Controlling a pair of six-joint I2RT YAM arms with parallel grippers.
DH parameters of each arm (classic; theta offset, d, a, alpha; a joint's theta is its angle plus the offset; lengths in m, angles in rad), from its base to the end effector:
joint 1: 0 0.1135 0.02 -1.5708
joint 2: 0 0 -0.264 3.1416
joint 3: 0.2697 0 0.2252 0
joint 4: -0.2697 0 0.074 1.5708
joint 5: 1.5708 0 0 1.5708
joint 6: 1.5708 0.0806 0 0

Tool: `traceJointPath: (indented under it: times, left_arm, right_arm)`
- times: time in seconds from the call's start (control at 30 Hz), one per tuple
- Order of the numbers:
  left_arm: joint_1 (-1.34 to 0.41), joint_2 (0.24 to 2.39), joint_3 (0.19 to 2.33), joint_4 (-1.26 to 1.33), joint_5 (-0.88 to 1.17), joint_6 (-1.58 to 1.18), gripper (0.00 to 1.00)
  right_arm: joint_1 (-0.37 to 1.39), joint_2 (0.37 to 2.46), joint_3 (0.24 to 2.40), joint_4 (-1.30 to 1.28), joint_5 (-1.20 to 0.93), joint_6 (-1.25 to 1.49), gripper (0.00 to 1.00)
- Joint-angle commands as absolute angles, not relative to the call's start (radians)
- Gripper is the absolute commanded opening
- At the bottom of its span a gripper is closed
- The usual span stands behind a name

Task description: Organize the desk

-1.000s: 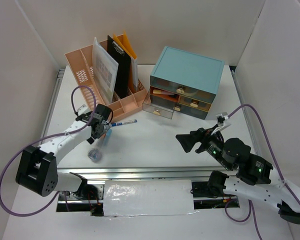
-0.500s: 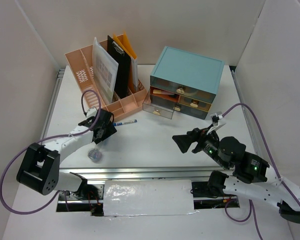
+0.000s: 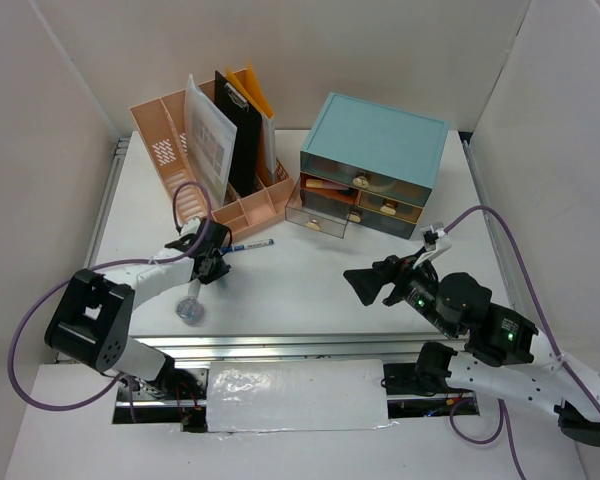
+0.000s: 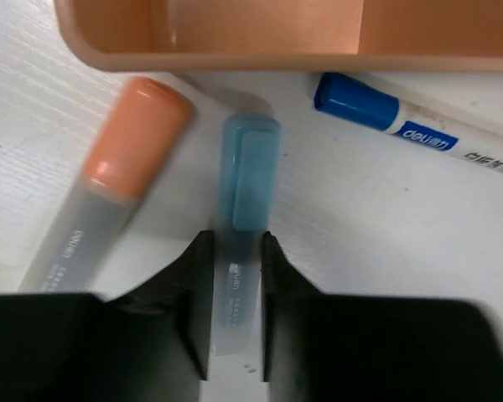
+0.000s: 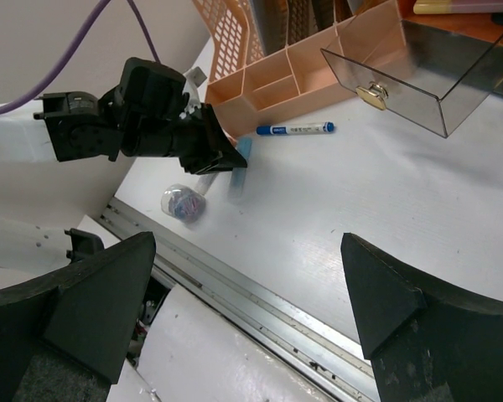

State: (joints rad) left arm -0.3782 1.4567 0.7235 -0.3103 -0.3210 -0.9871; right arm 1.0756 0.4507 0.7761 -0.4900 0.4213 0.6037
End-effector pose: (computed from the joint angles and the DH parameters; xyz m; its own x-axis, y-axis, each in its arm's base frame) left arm 0.2576 -0.0750 0.1451 -0.6119 -0.6089 -0.5048 -0.5583 0.7846 -0.2696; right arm 0.0834 0.0850 0.3306 -0.4111 0.3290 -0.8501 -0.4590 0.7311 0.5049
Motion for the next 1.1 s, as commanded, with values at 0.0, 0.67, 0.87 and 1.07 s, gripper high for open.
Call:
traceJointPath:
  times: [0.0, 0.67, 0.87, 1.07]
  left_arm:
    - [-0.396, 1.451, 0.721, -0.311, -0.299, -0.963, 0.18]
    - [-0.693, 1.216, 1.015, -0.011, -0.25, -0.924, 0.0]
    - [-0.695, 1.44, 1.19, 0.259, -0.195, -0.972, 0.0]
    - [-0.695, 1.618, 1.3, 0.299, -0.276, -1.061, 0.0]
  right_arm:
    - [1.081, 0.453, 0.785, -0.445, 0.428, 0.581, 1.0]
    - [1.08, 0.394, 0.827, -0.492, 0.525, 0.575, 1.0]
    - [1.08, 0.368, 0.818, -0.503, 0.526, 0.592, 1.0]
    - [1.08, 0.357, 0.815, -0.518, 0.523, 0.594, 1.0]
